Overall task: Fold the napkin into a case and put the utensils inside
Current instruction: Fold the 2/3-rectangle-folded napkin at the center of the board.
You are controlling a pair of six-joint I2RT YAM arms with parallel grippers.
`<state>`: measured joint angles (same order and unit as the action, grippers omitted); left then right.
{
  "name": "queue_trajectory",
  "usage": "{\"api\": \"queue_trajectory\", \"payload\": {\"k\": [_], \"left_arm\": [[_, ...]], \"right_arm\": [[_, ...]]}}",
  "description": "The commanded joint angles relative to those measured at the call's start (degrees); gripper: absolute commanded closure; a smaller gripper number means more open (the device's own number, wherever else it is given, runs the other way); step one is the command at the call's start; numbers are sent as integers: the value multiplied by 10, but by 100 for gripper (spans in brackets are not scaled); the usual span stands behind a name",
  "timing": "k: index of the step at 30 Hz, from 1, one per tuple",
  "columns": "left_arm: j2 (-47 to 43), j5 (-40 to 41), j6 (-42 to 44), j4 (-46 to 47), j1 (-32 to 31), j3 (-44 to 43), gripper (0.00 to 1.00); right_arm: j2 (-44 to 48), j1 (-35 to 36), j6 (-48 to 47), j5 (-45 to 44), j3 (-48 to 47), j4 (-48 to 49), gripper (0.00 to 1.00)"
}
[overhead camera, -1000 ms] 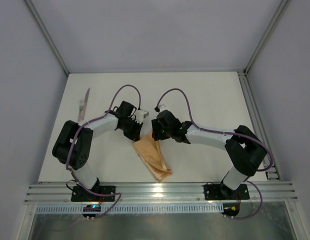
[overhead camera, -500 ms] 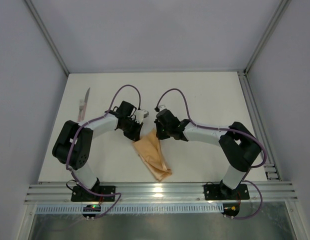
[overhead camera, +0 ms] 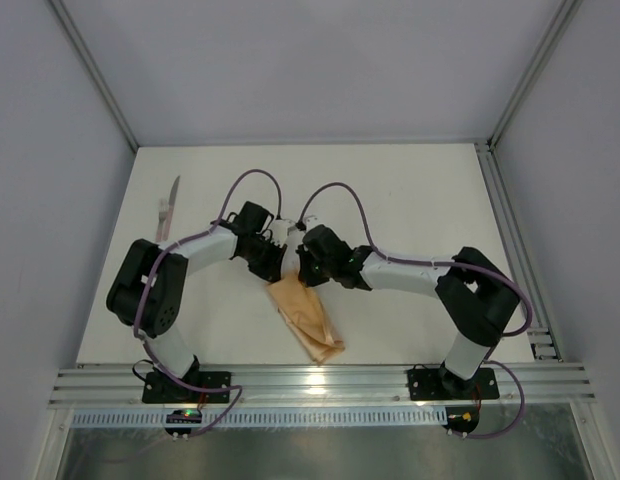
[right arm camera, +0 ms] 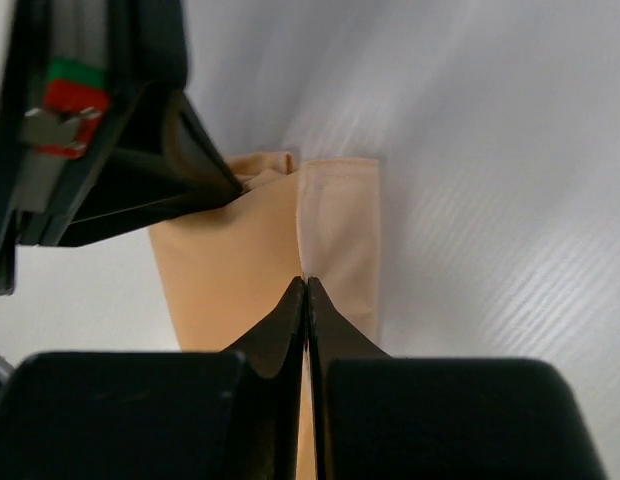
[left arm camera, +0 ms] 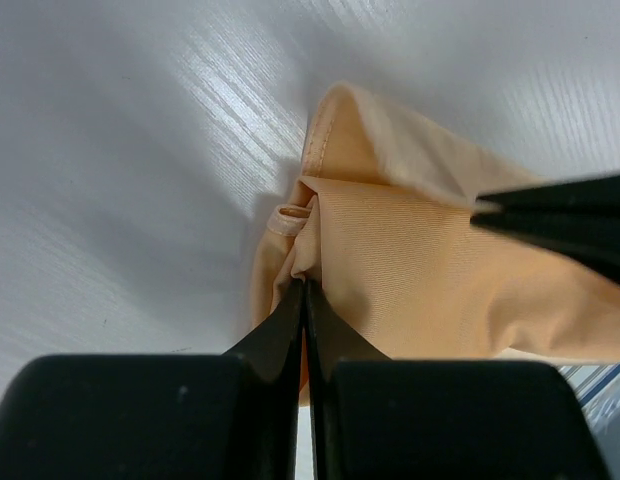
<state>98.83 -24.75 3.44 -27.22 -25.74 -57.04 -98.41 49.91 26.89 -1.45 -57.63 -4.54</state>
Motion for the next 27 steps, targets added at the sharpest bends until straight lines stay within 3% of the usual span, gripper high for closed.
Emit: {"api": "queue_trajectory", "payload": {"k": [1, 15, 27], "left_arm": [[11, -11, -6, 9, 2, -14, 100], [18, -12, -10, 8, 2, -15, 100], [21, -12, -12, 9, 2, -14, 100]], "right_arm": [[-2, 30, -2, 4, -14, 32, 97], [-6, 76, -25, -17, 11, 93, 97], [15, 92, -44, -38, 1, 74, 97]]}}
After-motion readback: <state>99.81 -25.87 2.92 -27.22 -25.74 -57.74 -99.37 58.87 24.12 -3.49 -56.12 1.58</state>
